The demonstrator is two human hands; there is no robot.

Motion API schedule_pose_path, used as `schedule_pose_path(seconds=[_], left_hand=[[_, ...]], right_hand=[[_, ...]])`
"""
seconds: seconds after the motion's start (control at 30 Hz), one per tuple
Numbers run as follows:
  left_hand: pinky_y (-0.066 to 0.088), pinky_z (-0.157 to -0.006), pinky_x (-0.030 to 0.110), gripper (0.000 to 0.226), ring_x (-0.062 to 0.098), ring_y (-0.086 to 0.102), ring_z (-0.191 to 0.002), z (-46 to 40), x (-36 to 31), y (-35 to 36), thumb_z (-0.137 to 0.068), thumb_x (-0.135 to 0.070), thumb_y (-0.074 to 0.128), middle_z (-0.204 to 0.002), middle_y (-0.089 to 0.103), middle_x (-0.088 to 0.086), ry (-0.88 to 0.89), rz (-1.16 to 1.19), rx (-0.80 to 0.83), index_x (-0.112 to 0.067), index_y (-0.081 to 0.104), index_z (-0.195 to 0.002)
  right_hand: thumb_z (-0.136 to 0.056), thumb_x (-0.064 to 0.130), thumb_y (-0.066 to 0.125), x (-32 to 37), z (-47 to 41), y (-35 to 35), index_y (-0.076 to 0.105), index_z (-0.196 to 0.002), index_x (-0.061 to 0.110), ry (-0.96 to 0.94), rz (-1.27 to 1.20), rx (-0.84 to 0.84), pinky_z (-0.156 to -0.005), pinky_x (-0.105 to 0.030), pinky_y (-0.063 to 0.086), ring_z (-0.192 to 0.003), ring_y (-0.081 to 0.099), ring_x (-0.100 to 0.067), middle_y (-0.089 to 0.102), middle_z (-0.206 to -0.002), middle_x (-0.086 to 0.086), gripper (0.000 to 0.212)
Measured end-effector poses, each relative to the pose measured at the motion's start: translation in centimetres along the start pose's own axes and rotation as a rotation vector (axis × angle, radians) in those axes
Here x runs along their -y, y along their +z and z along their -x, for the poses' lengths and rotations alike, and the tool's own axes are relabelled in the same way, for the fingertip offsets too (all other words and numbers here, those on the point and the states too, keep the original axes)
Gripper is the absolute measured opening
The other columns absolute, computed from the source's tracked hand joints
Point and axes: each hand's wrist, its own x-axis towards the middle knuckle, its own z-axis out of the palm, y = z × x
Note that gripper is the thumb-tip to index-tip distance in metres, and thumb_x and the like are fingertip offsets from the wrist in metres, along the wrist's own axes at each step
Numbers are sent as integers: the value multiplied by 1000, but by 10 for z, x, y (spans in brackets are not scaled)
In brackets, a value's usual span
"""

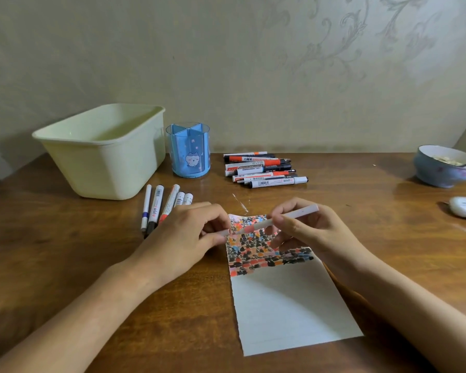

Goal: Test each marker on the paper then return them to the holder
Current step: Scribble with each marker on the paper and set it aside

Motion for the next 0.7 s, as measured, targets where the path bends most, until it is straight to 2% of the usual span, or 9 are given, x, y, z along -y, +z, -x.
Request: schedule_pose_path(seconds=[0.17, 0.33, 0.57, 0.7], left_hand=[[50, -73, 12, 16, -7, 59, -93, 0, 0, 0, -87, -25, 73, -96, 65, -21, -1, 40, -18, -35, 67, -98], [49, -75, 8, 18, -8, 57, -97, 1, -2, 1, -88, -23, 72, -95, 64, -20, 0, 56, 12, -34, 67, -101], [49, -72, 7, 25, -6, 61, -90, 1, -6, 0, -87, -20, 73, -89, 66, -18, -10, 116, -8, -32, 66, -107], [48, -66, 13, 18, -3, 59, -88, 2, -5, 1, -87, -32, 70, -90, 62, -19, 1, 37, -51, -34, 67, -105]], right_hand=[[-85, 24, 66, 0, 0, 0, 67, -100, 3, -4, -16, -13, -69, -29, 60, -75, 72, -25, 73, -89, -14, 26], [-85, 24, 67, -1, 0, 1, 68, -101, 3, -2, 13, -3, -74, -37, 61, -77, 72, -26, 74, -93, -16, 26], [-85, 31, 64, 1, 2, 4, 71, -103, 6, 15, 25, 17, -72, -33, 61, -82, 73, -31, 75, -91, -12, 31], [-83, 32, 65, 4, 3, 3, 73, -103, 7, 19, 25, 20, -75, -37, 61, -85, 73, -32, 76, -96, -12, 33]])
